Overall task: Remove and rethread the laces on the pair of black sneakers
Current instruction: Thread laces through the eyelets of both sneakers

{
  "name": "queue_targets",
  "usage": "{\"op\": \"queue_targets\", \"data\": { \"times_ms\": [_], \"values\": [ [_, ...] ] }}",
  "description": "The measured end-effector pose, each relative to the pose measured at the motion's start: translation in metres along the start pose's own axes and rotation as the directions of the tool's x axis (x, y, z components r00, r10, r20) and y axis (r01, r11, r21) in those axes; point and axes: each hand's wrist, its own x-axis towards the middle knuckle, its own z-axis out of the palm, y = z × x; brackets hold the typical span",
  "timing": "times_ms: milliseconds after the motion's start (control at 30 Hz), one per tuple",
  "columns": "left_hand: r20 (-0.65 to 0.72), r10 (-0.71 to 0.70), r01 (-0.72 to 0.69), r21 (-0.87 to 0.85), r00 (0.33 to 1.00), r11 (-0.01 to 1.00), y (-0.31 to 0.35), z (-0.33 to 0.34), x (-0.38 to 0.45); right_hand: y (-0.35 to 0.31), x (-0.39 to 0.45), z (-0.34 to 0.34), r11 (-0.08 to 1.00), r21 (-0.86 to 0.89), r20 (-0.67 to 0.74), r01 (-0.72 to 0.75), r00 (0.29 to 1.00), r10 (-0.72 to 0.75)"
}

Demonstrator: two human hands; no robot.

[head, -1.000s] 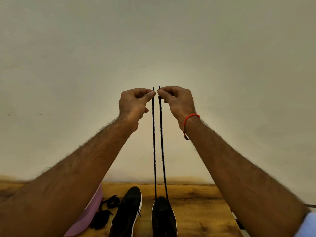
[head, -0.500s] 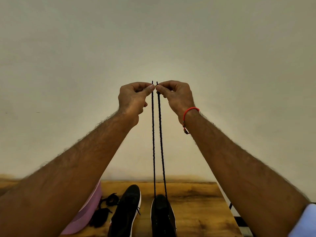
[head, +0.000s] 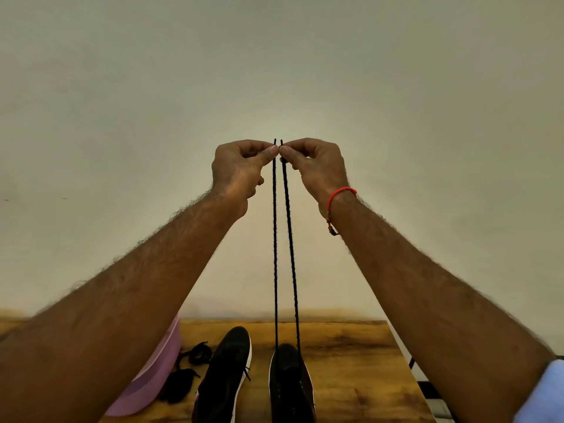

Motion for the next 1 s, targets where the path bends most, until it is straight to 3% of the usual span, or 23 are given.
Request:
{"op": "queue_targets", "data": {
  "times_ms": [267,400,467,533,567,667,733,767,833,1000],
  "values": [
    [0.038,0.013,-0.014,0.016,0.999,1.000,-0.002,0.000,0.000,0.005,0.000,-0.001,1.000,0.003,0.018,-0.001,1.000,0.001],
    [0.151,-0.045,0.038,0.047,0.987,0.998,-0.016,-0.005,0.004,0.019,-0.001,-0.007,0.993,0.004,0.055,-0.117,0.992,0.117],
    [0.145,0.005,-0.038,0.223,0.989,0.974,-0.035,-0.011,0.008,0.035,-0.004,-0.015,0.981,0.059,0.010,-0.184,0.983,0.184],
    [0.172,0.113,-0.187,0.509,0.979,0.840,-0.060,-0.018,0.010,0.055,-0.009,-0.024,0.974,0.064,-0.053,-0.219,0.974,0.222],
    [0.217,0.120,-0.226,0.574,0.969,0.787,-0.076,-0.021,0.008,0.068,-0.013,-0.028,0.973,0.040,-0.079,-0.227,0.970,0.230],
    [0.395,0.006,-0.255,0.582,0.919,0.772,-0.126,-0.020,-0.008,0.105,-0.034,-0.033,0.971,-0.035,-0.088,-0.237,0.968,0.233],
    [0.413,-0.022,-0.286,0.666,0.910,0.689,-0.162,-0.018,-0.023,0.128,-0.057,-0.033,0.954,-0.108,-0.033,-0.279,0.960,0.278],
    [0.378,-0.021,-0.268,0.695,0.926,0.667,-0.177,-0.016,-0.032,0.138,-0.070,-0.033,0.942,-0.145,0.005,-0.303,0.952,0.307],
    [0.305,-0.070,-0.165,0.677,0.950,0.717,-0.206,-0.012,-0.056,0.160,-0.099,-0.033,0.913,-0.212,0.085,-0.349,0.924,0.373],
    [0.317,-0.271,0.033,0.593,0.909,0.805,-0.259,-0.003,-0.121,0.214,-0.171,-0.028,0.839,-0.332,0.209,-0.432,0.833,0.512]
  ]
}}
